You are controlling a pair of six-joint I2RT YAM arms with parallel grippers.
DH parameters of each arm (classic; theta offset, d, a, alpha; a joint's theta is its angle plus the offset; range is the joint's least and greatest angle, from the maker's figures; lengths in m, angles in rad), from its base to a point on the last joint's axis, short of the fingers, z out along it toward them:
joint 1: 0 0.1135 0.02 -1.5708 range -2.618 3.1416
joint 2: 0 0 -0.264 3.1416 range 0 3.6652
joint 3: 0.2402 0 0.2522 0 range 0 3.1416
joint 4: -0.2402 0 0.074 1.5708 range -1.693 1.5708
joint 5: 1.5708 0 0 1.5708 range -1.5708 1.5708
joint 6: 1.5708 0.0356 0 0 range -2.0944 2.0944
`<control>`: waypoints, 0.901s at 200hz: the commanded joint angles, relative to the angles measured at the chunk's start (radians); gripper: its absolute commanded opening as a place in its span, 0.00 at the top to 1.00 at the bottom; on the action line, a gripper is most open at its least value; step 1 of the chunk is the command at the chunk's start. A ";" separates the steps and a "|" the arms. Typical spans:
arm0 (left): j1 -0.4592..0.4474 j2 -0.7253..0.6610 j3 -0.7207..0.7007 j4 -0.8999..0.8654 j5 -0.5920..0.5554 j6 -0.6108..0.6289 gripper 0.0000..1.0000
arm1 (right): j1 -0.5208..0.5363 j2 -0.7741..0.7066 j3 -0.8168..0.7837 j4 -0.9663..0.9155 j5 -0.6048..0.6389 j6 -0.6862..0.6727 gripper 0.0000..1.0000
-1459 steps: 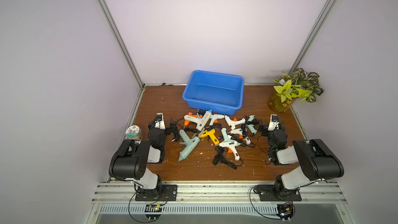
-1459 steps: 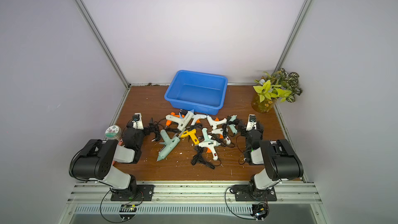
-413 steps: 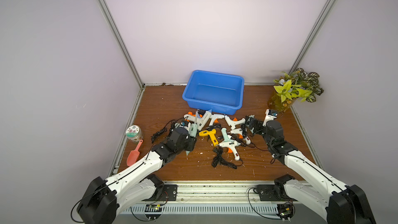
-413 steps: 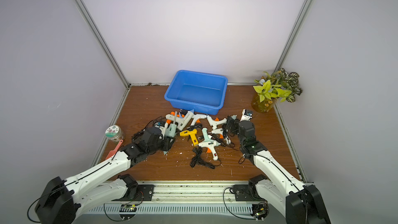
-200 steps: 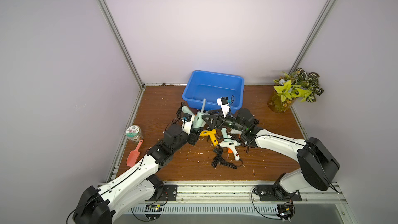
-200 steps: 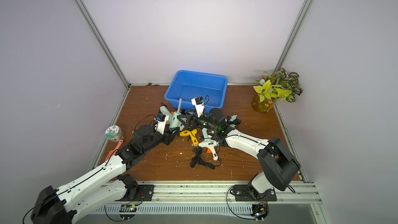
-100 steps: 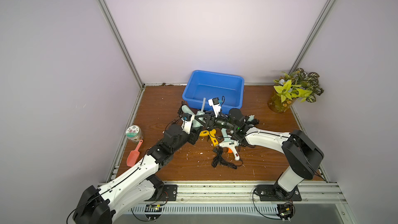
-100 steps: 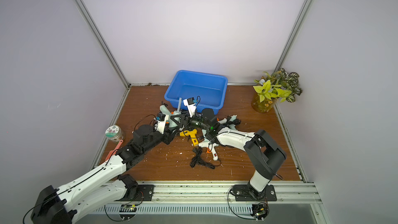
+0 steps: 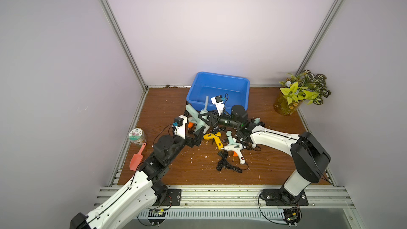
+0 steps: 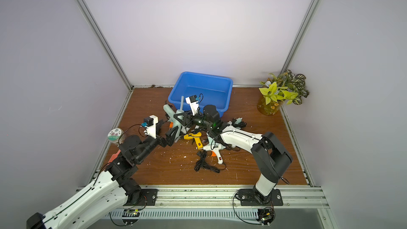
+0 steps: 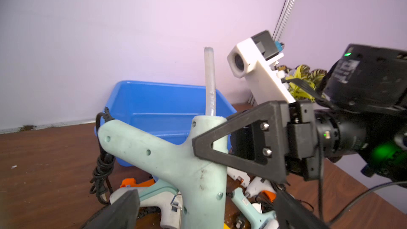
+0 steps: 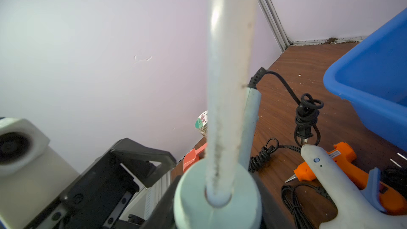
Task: Put the hot melt glue gun into the storage box
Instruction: Place the hot melt adhesive gun in the storage box.
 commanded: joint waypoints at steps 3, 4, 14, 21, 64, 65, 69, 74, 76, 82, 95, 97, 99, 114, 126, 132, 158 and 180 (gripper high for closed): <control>-0.004 -0.120 -0.045 0.020 -0.102 -0.023 0.00 | -0.018 -0.055 0.132 0.033 0.011 -0.086 1.00; -0.004 -0.125 -0.047 0.019 -0.107 -0.025 0.00 | -0.019 -0.054 0.137 0.032 0.011 -0.088 1.00; -0.004 -0.171 -0.059 -0.002 -0.155 -0.036 0.00 | -0.030 -0.045 0.182 0.019 0.005 -0.099 1.00; -0.004 -0.201 -0.064 -0.021 -0.192 -0.042 0.00 | -0.040 -0.037 0.215 0.013 -0.008 -0.100 1.00; -0.004 -0.299 -0.069 -0.136 -0.353 -0.090 0.00 | -0.109 0.049 0.437 -0.046 -0.053 -0.119 1.00; -0.004 -0.299 -0.069 -0.138 -0.354 -0.091 0.00 | -0.110 0.053 0.443 -0.051 -0.051 -0.121 1.00; -0.004 -0.303 -0.067 -0.149 -0.364 -0.097 0.00 | -0.118 0.061 0.465 -0.069 -0.043 -0.129 1.00; -0.004 -0.304 -0.064 -0.163 -0.373 -0.105 0.00 | -0.128 0.073 0.487 -0.088 -0.032 -0.137 1.00; -0.004 -0.305 -0.063 -0.166 -0.375 -0.107 0.00 | -0.131 0.079 0.499 -0.099 -0.029 -0.140 1.00; -0.004 -0.303 -0.059 -0.178 -0.379 -0.108 0.00 | -0.144 0.094 0.526 -0.122 -0.021 -0.147 1.00; -0.006 -0.297 -0.051 -0.202 -0.377 -0.108 0.00 | -0.175 0.124 0.577 -0.160 -0.013 -0.152 1.00; -0.005 -0.296 -0.049 -0.205 -0.376 -0.108 0.00 | -0.179 0.129 0.585 -0.166 -0.013 -0.152 1.00; -0.004 -0.295 -0.049 -0.207 -0.375 -0.108 0.00 | -0.185 0.134 0.592 -0.171 -0.012 -0.152 1.00; -0.005 -0.286 -0.043 -0.224 -0.374 -0.109 0.00 | -0.223 0.166 0.635 -0.206 -0.008 -0.151 1.00; -0.004 -0.277 -0.043 -0.229 -0.374 -0.114 0.00 | -0.249 0.189 0.657 -0.226 -0.006 -0.156 1.00; -0.005 -0.273 -0.043 -0.230 -0.377 -0.116 0.00 | -0.261 0.198 0.670 -0.241 -0.001 -0.163 1.00; -0.004 -0.262 -0.049 -0.229 -0.378 -0.124 0.00 | -0.301 0.258 0.734 -0.338 0.027 -0.207 1.00; -0.004 -0.253 -0.050 -0.229 -0.375 -0.129 0.00 | -0.314 0.316 0.788 -0.429 0.086 -0.293 1.00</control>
